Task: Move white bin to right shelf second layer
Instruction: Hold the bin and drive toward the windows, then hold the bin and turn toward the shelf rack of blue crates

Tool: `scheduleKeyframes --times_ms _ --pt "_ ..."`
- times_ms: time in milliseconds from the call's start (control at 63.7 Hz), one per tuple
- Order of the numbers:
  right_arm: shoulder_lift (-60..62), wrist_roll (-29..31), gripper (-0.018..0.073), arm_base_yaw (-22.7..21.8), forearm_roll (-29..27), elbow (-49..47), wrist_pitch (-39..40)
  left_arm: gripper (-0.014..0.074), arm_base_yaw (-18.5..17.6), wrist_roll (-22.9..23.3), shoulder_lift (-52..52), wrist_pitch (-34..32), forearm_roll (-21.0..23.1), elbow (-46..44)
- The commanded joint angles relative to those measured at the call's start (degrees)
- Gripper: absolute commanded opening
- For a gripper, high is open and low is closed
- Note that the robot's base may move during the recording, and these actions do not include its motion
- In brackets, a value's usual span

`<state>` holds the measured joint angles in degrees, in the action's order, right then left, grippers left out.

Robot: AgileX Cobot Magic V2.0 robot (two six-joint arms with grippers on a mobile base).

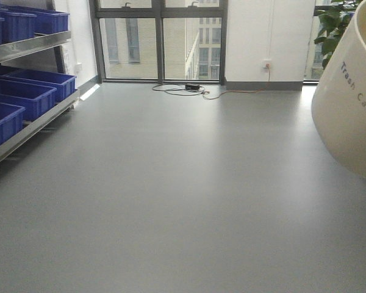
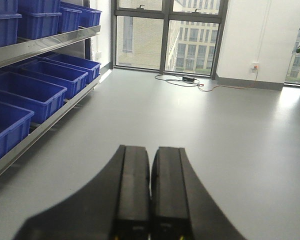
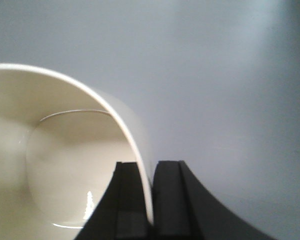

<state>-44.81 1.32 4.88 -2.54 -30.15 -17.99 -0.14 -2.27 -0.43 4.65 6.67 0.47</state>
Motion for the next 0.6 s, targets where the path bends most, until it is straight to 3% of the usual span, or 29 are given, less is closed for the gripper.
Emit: scheduleKeyframes --times_ms 0,581 --pt "0.15 -0.19 0.0055 -0.1 0.17 -2.27 5.06 0.0085 -0.45 0.3 -0.89 -4.65 0.04 1.61" --pt "0.15 -0.19 0.0055 -0.1 0.17 -2.27 5.06 0.0085 -0.45 0.3 -0.89 -4.65 0.04 1.61"
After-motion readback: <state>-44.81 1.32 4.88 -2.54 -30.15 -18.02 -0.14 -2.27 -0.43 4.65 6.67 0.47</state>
